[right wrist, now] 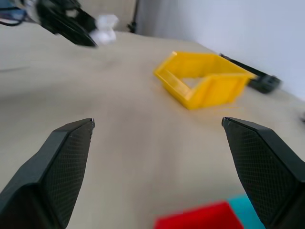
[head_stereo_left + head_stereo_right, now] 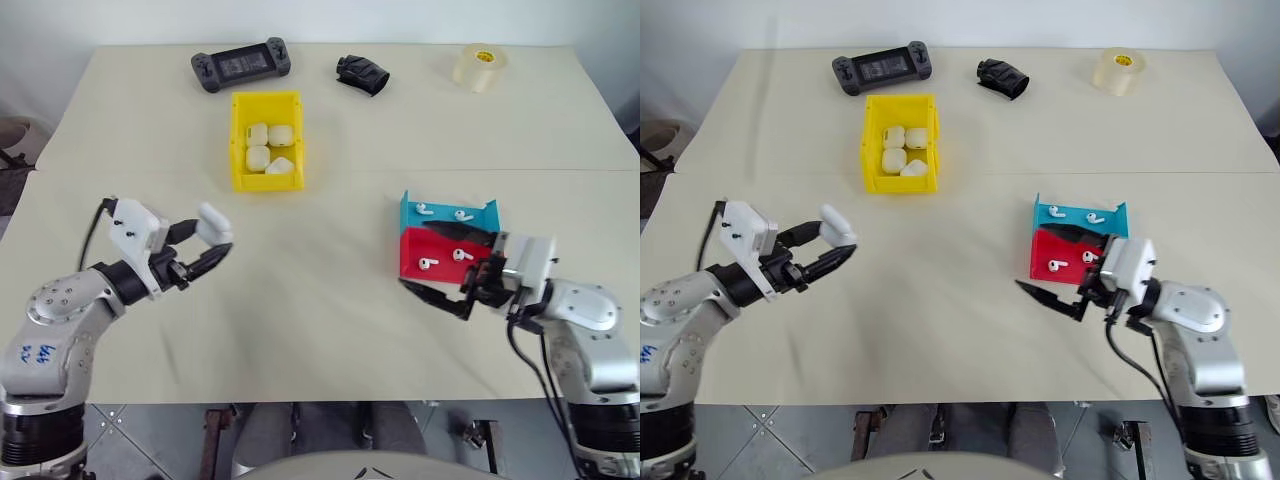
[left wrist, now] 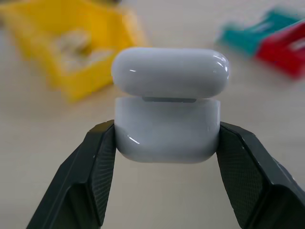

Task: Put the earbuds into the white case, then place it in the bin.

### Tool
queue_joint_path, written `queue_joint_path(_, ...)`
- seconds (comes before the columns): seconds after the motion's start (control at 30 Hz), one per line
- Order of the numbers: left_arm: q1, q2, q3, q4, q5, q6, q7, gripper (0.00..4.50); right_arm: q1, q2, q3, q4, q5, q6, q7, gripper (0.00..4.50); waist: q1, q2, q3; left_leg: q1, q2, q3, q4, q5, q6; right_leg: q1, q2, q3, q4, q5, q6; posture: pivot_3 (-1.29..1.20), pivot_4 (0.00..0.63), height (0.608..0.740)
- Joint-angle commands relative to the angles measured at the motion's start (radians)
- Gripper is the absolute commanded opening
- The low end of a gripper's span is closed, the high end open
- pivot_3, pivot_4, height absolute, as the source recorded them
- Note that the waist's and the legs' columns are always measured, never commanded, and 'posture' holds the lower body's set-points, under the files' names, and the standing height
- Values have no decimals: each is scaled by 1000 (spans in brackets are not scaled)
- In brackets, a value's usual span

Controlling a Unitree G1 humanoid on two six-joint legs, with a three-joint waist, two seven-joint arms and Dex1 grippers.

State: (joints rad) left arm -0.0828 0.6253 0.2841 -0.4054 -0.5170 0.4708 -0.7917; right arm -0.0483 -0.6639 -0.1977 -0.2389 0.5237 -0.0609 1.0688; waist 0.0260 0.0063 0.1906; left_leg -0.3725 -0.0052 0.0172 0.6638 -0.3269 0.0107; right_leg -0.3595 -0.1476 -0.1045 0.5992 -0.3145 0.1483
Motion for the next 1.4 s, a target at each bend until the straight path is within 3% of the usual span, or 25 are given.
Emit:
queue_joint_path(0.03, -21, -47, -83, -2, -76, -97, -147, 2776, 68, -54, -117, -1, 34, 4, 18, 4500, 3, 2, 0, 0, 0, 1, 0, 0, 0, 0, 0, 0, 0, 0, 0, 0, 150, 740)
queue_joint_path(0.17, -118, -183, -203, 110, -70, -262, -272, 2776, 174, -124, -242, 56, 24, -18, 72, 4500, 5, 1, 0, 0, 0, 10, 2, 0, 3, 1, 0, 0, 1, 0, 0, 0, 150, 740)
queue_joint_path(0.4, -223, -398, -314, 258, -115, -383, -382, 2776, 309, -218, -364, 157, 4, 19, 147, 4500, 0, 1, 0, 2, 0, 14, 2, 0, 4, 1, 0, 1, 1, 1, 0, 0, 150, 740)
queue_joint_path(0.67, -222, -531, -396, 319, -87, -521, -445, 2776, 340, -284, -392, 145, -2, 75, 171, 4500, -1, 1, 0, 2, 1, 15, 3, 0, 5, 2, -1, 1, -1, 1, 1, 0, 150, 740)
queue_joint_path(0.87, -169, -534, -427, 296, -66, -555, -433, 2776, 174, -387, -218, -60, 21, 385, 62, 4500, 0, 3, 0, 3, 2, 13, 4, 0, 5, 2, -1, 1, -2, 1, 0, 0, 150, 740)
queue_joint_path(1.0, -136, -500, -428, 280, -70, -565, -448, 2776, 0, -467, -27, -95, -28, 544, 43, 4500, 5, 3, 0, 0, 1, 5, 5, 0, 5, 2, -1, 1, -5, 1, 0, 0, 150, 740)
queue_joint_path(1.2, -115, -463, -438, 322, -52, -618, -497, 2776, -260, -506, 237, -69, -153, 664, 77, 4500, 3, 3, 0, -5, 0, 2, 10, -1, 8, 2, -1, -1, -6, 2, 1, 0, 150, 740)
queue_joint_path(1.4, -115, -437, -438, 325, -65, -608, -512, 2776, -486, -452, 429, 57, -307, 628, 138, 4500, -2, 3, 0, -5, 0, 1, 11, -1, 8, 1, -1, -2, -6, 2, 1, 0, 150, 740)
